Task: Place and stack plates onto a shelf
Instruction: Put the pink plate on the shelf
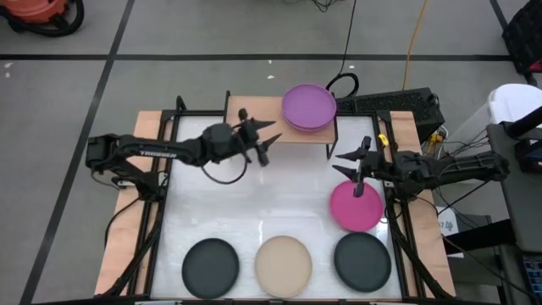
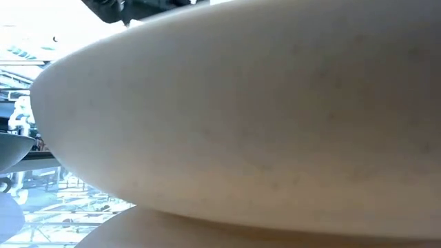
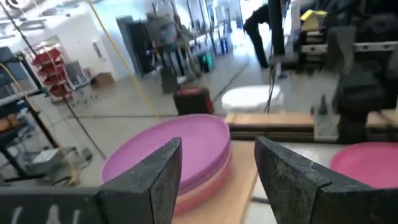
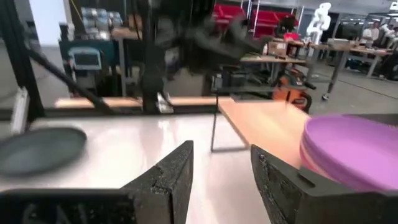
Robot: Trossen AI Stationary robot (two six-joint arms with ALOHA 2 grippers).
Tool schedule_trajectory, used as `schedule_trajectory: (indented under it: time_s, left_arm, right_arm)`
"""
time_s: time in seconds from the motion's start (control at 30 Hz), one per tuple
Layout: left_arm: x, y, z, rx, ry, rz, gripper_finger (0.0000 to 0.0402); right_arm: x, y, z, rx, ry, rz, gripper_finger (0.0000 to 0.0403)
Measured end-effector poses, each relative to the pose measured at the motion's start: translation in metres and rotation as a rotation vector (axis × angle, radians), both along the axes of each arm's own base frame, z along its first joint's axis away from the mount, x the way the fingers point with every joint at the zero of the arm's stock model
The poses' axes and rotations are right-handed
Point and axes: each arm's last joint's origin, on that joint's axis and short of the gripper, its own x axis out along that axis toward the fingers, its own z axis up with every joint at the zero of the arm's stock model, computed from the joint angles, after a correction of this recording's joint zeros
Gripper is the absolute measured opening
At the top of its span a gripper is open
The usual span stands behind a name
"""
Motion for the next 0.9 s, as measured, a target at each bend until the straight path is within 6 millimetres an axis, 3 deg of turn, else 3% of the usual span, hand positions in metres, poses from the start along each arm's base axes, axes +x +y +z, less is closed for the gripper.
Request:
schedule_trajectory:
  time_s: [0.17,0.27,0.5,0.6,0.9]
  left_arm:
    - [-0.011,-0.007,-0.018,-0.045,-0.145,-0.021,0.0207]
    - [-0.013,-0.008,-0.020,-0.037,-0.159,-0.022,0.0207]
    - [-0.013,-0.010,-0.019,-0.039,-0.175,-0.030,0.0207]
    - [-0.013,-0.011,-0.020,-0.039,-0.170,-0.031,0.0207]
    - [-0.013,-0.011,-0.020,-0.038,-0.172,-0.031,0.0207]
  right_arm:
    - [0.005,0.003,0.023,-0.021,0.138,0.017,0.0141]
    - [0.011,0.005,0.023,0.006,0.312,0.029,0.0141]
    - [0.021,0.014,-0.012,0.125,0.739,0.196,0.0141]
    - [0.021,0.015,-0.026,0.191,0.894,0.171,0.0141]
    - [0.031,0.017,-0.042,0.268,1.021,0.158,0.0141]
